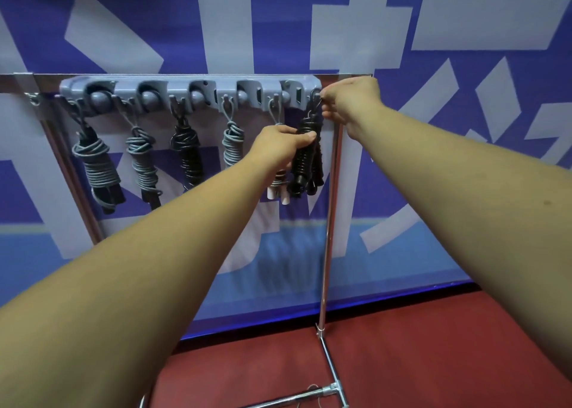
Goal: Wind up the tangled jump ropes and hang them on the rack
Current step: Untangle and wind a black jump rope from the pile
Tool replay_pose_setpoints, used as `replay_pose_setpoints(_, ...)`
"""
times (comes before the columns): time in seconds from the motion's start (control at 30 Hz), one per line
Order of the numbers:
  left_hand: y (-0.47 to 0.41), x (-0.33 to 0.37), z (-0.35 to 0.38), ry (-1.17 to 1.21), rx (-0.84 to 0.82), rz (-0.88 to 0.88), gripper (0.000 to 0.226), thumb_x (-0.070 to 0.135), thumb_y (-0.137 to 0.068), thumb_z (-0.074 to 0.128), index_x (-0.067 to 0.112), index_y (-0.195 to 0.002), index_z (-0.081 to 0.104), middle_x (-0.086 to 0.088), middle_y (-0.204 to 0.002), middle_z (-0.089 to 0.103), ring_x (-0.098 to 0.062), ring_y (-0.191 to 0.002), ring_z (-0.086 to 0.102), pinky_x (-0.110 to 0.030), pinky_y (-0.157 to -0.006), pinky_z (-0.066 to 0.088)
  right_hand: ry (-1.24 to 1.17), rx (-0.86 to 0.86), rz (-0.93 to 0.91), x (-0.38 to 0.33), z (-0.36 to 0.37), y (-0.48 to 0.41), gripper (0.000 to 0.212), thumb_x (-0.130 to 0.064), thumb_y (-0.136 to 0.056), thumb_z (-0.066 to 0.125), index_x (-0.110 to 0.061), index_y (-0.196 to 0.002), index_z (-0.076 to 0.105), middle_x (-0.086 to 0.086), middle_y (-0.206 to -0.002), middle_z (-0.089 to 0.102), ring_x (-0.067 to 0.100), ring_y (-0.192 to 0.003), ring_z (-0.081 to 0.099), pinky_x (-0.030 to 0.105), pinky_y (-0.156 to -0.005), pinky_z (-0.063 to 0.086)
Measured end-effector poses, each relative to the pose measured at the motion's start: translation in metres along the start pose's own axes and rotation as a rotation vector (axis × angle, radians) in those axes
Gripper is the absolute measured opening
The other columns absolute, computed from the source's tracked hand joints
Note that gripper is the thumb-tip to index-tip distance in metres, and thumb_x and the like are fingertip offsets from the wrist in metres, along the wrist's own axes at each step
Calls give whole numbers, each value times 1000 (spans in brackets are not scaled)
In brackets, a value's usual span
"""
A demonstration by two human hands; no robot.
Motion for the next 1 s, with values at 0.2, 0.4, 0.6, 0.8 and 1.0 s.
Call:
replay_pose_setpoints(0.2, -10, -26, 6, -1, -69, -70, 45, 24, -88, 77, 6, -126, 62, -12, -110, 72, -26, -91, 71, -33, -80, 60, 101, -26, -49, 17, 4, 4, 25, 5, -90, 54, -7, -70, 62, 9, -65, 60, 16, -49, 56, 26, -54, 53)
replay_pose_setpoints(0.4, 28, -67, -5, -200, -1, 3, 39, 36, -79, 75, 13, -109, 63, -6, -98, 68, -23, -83, 64, -39, -86, 55, 594, 8, -274, 69, -12, 52, 19, -20, -87, 57, -5, -94, 67, 5, -87, 65, 20, -81, 57, 30, -69, 42)
replay_pose_setpoints(0.6, 92, -191, -13, -636, -135, -159, 20, 30, -94, 62, 14, -105, 65, -6, -98, 70, -22, -86, 66, -28, -70, 47, 803, -199, -87, 232, -4, 137, 32, -30, -89, 58, -1, -102, 61, 18, -98, 64, 35, -94, 58, 36, -76, 42)
replay_pose_setpoints(0.8, 176, -342, -25, -732, -250, -388, 26, 32, -94, 62, 12, -108, 68, -12, -105, 70, -27, -104, 63, -26, -77, 40, 908, -438, 186, 405, 12, 243, 38, -29, -88, 61, 1, -112, 61, 25, -109, 63, 40, -107, 59, 44, -94, 49)
replay_pose_setpoints(1.0, 266, -492, -29, -746, -371, -601, 26, 29, -94, 60, 9, -108, 69, -16, -110, 70, -32, -107, 62, -29, -80, 42, 982, -607, 352, 539, 21, 342, 34, -26, -90, 59, 4, -104, 64, 27, -104, 67, 41, -101, 63, 42, -85, 49)
Point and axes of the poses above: each hand's wrist, its own y-axis away from the middle knuckle, its own z-axis out of the palm, x = y × z, the point moved 7 cm from there along -y, towards the middle knuckle
